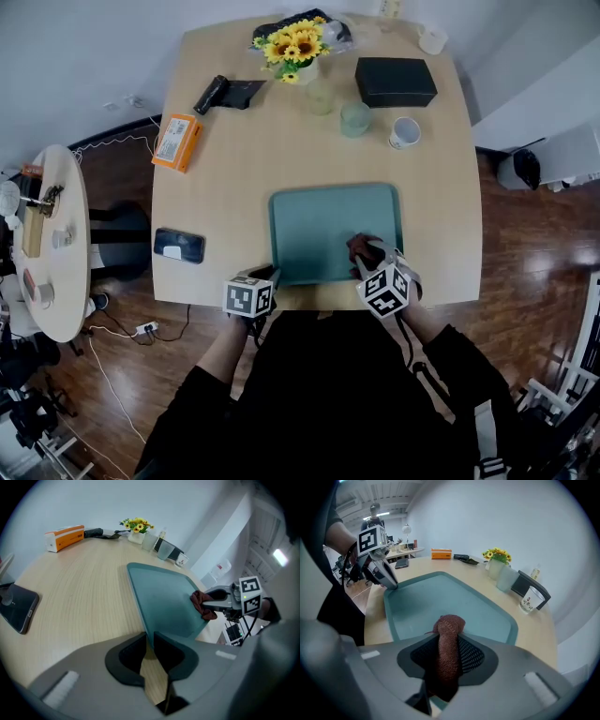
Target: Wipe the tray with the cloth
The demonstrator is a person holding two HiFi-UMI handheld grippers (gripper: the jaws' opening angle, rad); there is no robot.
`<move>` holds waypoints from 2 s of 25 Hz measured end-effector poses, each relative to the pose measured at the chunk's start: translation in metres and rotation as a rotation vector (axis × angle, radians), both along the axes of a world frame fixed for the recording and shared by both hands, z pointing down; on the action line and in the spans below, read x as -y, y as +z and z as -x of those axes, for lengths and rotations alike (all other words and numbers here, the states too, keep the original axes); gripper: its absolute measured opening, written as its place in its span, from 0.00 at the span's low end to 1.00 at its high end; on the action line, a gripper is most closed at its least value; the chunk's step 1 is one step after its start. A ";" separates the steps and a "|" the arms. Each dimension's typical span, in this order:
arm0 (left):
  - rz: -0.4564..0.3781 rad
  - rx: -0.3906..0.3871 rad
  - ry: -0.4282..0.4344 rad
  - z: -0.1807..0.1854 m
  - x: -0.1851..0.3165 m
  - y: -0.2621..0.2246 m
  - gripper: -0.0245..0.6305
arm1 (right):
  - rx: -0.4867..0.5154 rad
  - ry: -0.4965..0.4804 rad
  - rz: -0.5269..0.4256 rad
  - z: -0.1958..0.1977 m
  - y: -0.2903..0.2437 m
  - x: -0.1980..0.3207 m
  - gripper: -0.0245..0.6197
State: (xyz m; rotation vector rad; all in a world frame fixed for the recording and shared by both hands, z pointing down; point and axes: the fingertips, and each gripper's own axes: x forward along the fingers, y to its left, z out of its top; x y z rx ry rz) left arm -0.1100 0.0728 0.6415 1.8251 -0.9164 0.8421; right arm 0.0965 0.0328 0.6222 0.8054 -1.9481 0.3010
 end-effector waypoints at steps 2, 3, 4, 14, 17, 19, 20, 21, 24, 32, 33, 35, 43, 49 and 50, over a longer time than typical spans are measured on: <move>-0.001 -0.003 -0.004 0.000 0.000 0.000 0.09 | 0.006 -0.001 -0.001 0.005 0.000 0.018 0.22; -0.001 -0.004 -0.005 0.000 0.000 0.000 0.09 | 0.011 0.003 0.002 0.007 0.001 0.029 0.22; 0.000 -0.004 -0.006 0.000 0.000 0.000 0.09 | 0.016 0.008 0.006 0.009 0.001 0.040 0.22; -0.002 -0.013 -0.010 -0.002 0.001 0.000 0.09 | -0.016 -0.054 -0.024 0.028 0.000 0.131 0.22; 0.001 -0.024 -0.021 -0.001 0.001 0.000 0.09 | -0.039 -0.093 -0.035 0.037 -0.001 0.139 0.22; 0.001 -0.029 -0.029 0.000 0.001 0.000 0.09 | -0.056 -0.109 -0.048 0.040 -0.001 0.138 0.22; -0.001 -0.029 -0.032 0.001 0.001 0.000 0.09 | -0.061 -0.115 -0.055 0.042 -0.001 0.136 0.22; -0.004 -0.029 -0.034 0.002 0.001 0.000 0.09 | -0.063 -0.124 -0.060 0.044 -0.001 0.133 0.22; -0.008 -0.031 -0.039 0.004 0.001 0.001 0.09 | -0.042 -0.180 -0.048 0.059 -0.002 0.111 0.22; -0.008 -0.014 -0.027 0.005 0.002 0.004 0.09 | 0.003 -0.364 0.012 0.090 0.003 0.008 0.22; -0.008 -0.013 -0.027 0.006 0.002 0.006 0.09 | 0.005 -0.385 0.020 0.093 0.005 -0.004 0.22; -0.007 -0.005 -0.031 0.011 0.000 0.007 0.09 | 0.010 -0.420 0.031 0.101 0.007 -0.022 0.22; -0.019 0.001 -0.021 0.007 0.000 0.002 0.09 | -0.013 -0.472 0.028 0.105 0.002 -0.040 0.22; -0.023 -0.005 -0.024 0.003 -0.001 -0.001 0.09 | -0.031 -0.528 -0.005 0.115 0.001 -0.010 0.22; -0.022 -0.005 -0.021 0.003 -0.001 -0.001 0.09 | -0.036 -0.532 -0.016 0.117 0.001 -0.001 0.22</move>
